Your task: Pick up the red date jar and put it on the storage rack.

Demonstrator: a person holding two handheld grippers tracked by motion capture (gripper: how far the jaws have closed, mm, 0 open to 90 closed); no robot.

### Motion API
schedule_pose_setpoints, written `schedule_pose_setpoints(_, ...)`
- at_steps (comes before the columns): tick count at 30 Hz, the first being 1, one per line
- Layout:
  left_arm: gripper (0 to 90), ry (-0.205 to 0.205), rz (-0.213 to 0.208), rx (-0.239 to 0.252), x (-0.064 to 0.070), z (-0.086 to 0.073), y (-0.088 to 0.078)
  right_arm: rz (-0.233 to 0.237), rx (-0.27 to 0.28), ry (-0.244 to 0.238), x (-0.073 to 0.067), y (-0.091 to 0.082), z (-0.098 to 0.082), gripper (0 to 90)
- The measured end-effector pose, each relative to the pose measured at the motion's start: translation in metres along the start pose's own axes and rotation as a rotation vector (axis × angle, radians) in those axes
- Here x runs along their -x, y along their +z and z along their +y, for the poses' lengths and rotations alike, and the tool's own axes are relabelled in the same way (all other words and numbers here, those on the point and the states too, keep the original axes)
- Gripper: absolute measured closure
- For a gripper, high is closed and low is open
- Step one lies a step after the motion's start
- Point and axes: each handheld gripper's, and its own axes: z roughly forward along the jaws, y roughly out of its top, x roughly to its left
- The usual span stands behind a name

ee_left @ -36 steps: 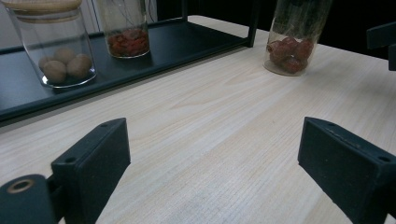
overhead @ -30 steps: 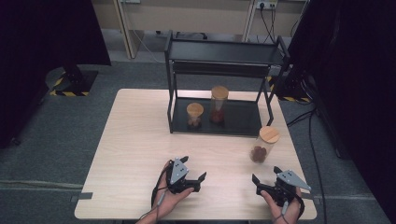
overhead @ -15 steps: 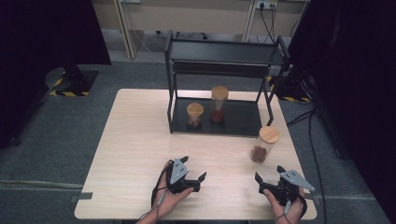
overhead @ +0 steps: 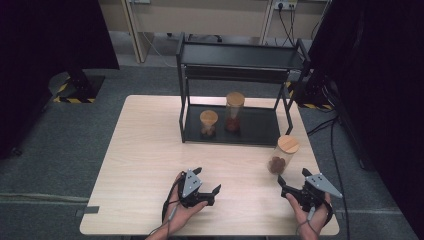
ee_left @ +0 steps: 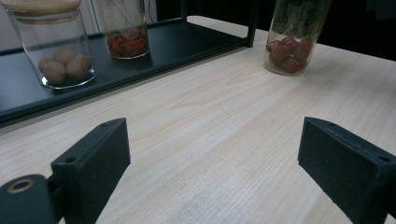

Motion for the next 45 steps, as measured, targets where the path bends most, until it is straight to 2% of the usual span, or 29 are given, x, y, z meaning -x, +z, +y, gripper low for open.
schedule_pose_setpoints(4, 8.7, 0.000, 0.000, -0.001, 0.000, 0.000, 0.000, -0.016, 0.027, -0.008, 0.004, 0.007, 0.012, 4.2)
schedule_pose_setpoints(10, 8.7, -0.001, -0.001, 0.000, 0.000, 0.000, 0.000, -0.016, 0.053, -0.028, 0.007, 0.023, 0.024, 8.7)
schedule_pose_setpoints(13, 8.6, 0.001, -0.001, 0.000, 0.000, 0.000, 0.000, -0.009, 0.053, -0.024, 0.008, 0.031, 0.027, 10.5)
schedule_pose_setpoints(19, 8.7, -0.001, -0.002, 0.001, 0.000, 0.000, 0.000, 0.000, 0.060, -0.048, 0.006, 0.044, 0.032, 14.5)
schedule_pose_setpoints(26, 8.7, -0.002, -0.002, 0.001, 0.000, 0.000, 0.000, 0.012, 0.057, -0.071, 0.006, 0.056, 0.030, 23.3)
schedule_pose_setpoints(37, 8.6, -0.003, -0.002, 0.000, -0.001, 0.000, 0.000, 0.019, 0.056, -0.053, 0.007, 0.057, 0.030, 25.4)
schedule_pose_setpoints(45, 8.6, -0.002, -0.001, 0.000, 0.000, 0.000, 0.000, 0.027, 0.086, -0.065, 0.000, 0.053, 0.043, 25.5)
